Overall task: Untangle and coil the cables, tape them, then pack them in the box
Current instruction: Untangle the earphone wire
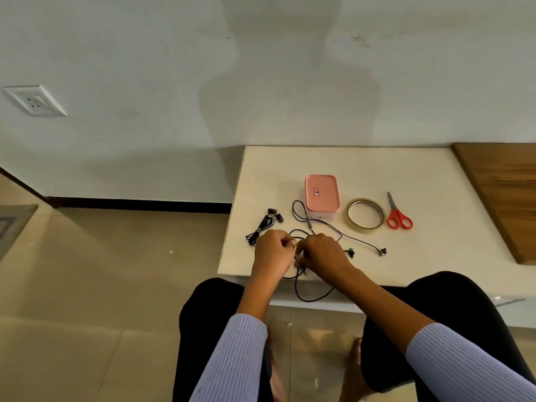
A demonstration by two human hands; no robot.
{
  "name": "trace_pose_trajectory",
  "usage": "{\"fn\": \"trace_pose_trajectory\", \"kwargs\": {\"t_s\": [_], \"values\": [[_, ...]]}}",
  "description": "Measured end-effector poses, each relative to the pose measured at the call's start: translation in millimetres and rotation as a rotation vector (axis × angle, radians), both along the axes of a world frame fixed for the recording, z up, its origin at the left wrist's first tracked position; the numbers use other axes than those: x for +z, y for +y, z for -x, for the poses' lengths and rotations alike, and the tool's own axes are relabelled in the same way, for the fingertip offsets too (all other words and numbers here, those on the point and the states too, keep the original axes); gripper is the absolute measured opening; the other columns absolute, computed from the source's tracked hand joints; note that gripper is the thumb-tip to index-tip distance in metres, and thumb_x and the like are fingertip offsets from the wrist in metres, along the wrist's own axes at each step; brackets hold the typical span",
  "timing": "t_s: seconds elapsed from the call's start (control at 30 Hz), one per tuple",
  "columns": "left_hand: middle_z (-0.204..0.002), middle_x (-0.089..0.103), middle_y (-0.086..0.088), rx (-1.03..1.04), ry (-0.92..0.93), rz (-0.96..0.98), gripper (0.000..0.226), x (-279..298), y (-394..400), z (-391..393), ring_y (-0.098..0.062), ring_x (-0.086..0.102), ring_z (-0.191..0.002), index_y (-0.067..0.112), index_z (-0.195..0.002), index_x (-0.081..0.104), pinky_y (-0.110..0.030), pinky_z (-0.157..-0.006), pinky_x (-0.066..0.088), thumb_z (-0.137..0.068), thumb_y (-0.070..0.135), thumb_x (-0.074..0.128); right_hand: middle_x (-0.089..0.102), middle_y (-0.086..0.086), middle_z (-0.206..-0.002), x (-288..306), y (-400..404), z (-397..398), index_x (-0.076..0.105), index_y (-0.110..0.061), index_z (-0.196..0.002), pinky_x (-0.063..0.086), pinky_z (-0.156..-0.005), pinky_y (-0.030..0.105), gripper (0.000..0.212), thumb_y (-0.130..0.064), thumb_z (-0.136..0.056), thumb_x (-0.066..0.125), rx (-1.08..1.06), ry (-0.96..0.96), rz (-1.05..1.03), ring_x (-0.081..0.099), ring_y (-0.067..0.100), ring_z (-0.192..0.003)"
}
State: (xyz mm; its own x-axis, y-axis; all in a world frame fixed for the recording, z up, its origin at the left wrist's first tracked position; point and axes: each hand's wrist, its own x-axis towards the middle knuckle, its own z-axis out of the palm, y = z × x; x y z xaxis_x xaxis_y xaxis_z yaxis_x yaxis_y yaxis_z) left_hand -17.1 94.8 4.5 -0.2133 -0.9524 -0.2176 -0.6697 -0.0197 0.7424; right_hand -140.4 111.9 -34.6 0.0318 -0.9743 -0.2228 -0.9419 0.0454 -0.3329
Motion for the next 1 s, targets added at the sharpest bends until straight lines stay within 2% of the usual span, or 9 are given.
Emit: {"fn": "trace_pose_trajectory", "kwargs": {"t_s": [0.13,0.27,0.37,0.57,0.63,0.77,0.87,1.0], "values": [[-0.098,0.071,-0.011,0.008,0.008,-0.005,0.019,-0.9,-1.0,-3.2,-0.021,0.065,-0.091,0.004,-0.102,0.069,-0.025,-0.079,0.047,-0.092,0.014,0.055,0.067,0.01,-0.1,-1.9,-1.2,-2.1,0.066,-0.012,-0.106,0.051,-0.078,0.034,0.026,-0.024,-0.083,0.07,-0.036,0.029,-0.033,0.063,0.028,-0.093],[-0.098,0.071,-0.012,-0.001,-0.001,-0.028,0.02,-2.5,-1.9,-4.9,-0.021,0.065,-0.09,0.004,-0.103,0.069,-0.025,-0.078,0.047,-0.092,0.014,0.055,0.066,0.012,-0.102,-4.8,-0.3,-3.2,0.067,-0.008,-0.103,0.053,-0.079,0.034,0.019,-0.012,-0.085,0.063,-0.088,0.006,0.025,0.063,0.028,-0.092],[-0.097,0.071,-0.011,-0.005,-0.008,-0.044,0.019,-2.3,-2.0,-4.6,-0.021,0.065,-0.09,0.005,-0.102,0.069,-0.025,-0.079,0.048,-0.092,0.015,0.056,0.066,0.011,-0.104,-7.4,-1.1,-0.8,0.068,-0.01,-0.104,0.053,-0.081,0.032,0.021,-0.007,-0.084,0.063,-0.189,-0.127,0.068,0.063,0.025,-0.092],[-0.091,0.071,-0.013,0.004,0.059,-0.079,0.02,-2.5,-2.5,-5.6,-0.026,0.066,-0.086,0.004,-0.094,0.07,-0.036,-0.08,0.054,-0.092,0.017,0.055,0.072,0.007,-0.087,18.8,-3.6,11.9,0.073,-0.007,-0.092,0.054,-0.075,0.021,0.013,-0.003,-0.079,0.069,-0.394,-0.509,0.286,0.068,0.013,-0.072],[-0.089,0.071,-0.017,0.034,0.155,-0.092,0.026,0.6,-2.5,-4.7,-0.026,0.066,-0.08,0.001,-0.09,0.069,-0.036,-0.076,0.056,-0.094,0.019,0.052,0.072,0.003,-0.087,32.0,-3.6,16.4,0.073,-0.009,-0.092,0.053,-0.073,0.015,0.012,-0.006,-0.08,0.069,-0.429,-0.616,0.377,0.068,0.007,-0.072],[-0.093,0.071,-0.007,0.135,0.477,-0.186,0.029,17.3,-1.6,2.2,-0.013,0.065,-0.077,0.007,-0.095,0.07,-0.023,-0.07,0.054,-0.097,0.027,0.048,0.069,-0.007,-0.083,56.2,3.0,19.8,0.072,-0.01,-0.093,0.049,-0.073,0.007,0.013,-0.005,-0.081,0.069,-0.356,-0.684,0.621,0.065,-0.005,-0.075],[-0.095,0.072,-0.005,0.18,0.651,-0.202,0.029,26.8,-1.8,6.9,-0.017,0.069,-0.082,0.01,-0.099,0.07,-0.022,-0.073,0.057,-0.096,0.029,0.049,0.068,-0.005,-0.09,62.9,11.8,18.5,0.071,-0.008,-0.095,0.053,-0.076,0.014,0.015,-0.001,-0.082,0.067,-0.237,-0.673,0.691,0.066,0.002,-0.078],[-0.095,0.074,-0.011,0.191,0.773,-0.323,0.032,30.6,-2.5,10.1,-0.02,0.072,-0.087,0.006,-0.101,0.071,-0.027,-0.078,0.057,-0.094,0.031,0.053,0.071,-0.002,-0.088,66.3,19.2,15.9,0.072,-0.009,-0.095,0.055,-0.077,0.018,0.024,0.007,-0.078,0.064,-0.1,-0.711,0.625,0.068,0.005,-0.083]]}}
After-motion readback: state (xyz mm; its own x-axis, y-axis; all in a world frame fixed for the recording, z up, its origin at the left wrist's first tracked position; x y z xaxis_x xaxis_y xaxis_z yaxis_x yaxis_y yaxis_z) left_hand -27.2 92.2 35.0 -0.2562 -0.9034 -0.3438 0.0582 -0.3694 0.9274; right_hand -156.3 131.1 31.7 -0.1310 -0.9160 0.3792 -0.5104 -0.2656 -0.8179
